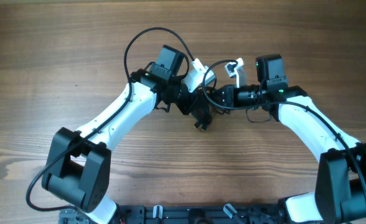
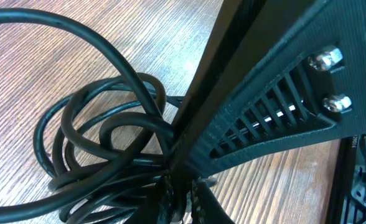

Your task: Untangle cables

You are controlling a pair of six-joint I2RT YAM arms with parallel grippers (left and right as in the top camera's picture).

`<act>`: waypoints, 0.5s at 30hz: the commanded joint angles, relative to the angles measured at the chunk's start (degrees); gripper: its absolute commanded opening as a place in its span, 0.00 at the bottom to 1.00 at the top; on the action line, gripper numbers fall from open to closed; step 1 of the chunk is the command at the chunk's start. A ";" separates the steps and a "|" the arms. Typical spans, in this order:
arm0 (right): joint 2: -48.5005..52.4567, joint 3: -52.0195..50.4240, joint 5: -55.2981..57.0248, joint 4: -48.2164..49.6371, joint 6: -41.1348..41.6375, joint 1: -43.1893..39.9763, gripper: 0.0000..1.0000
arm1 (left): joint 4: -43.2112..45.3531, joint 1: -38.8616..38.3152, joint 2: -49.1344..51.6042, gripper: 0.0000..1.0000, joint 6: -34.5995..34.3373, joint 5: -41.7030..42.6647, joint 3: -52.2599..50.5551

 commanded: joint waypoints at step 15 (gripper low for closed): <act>-0.31 0.07 -3.28 -0.94 3.52 0.68 0.32 | -1.07 0.96 -0.50 0.09 1.51 -4.04 -0.13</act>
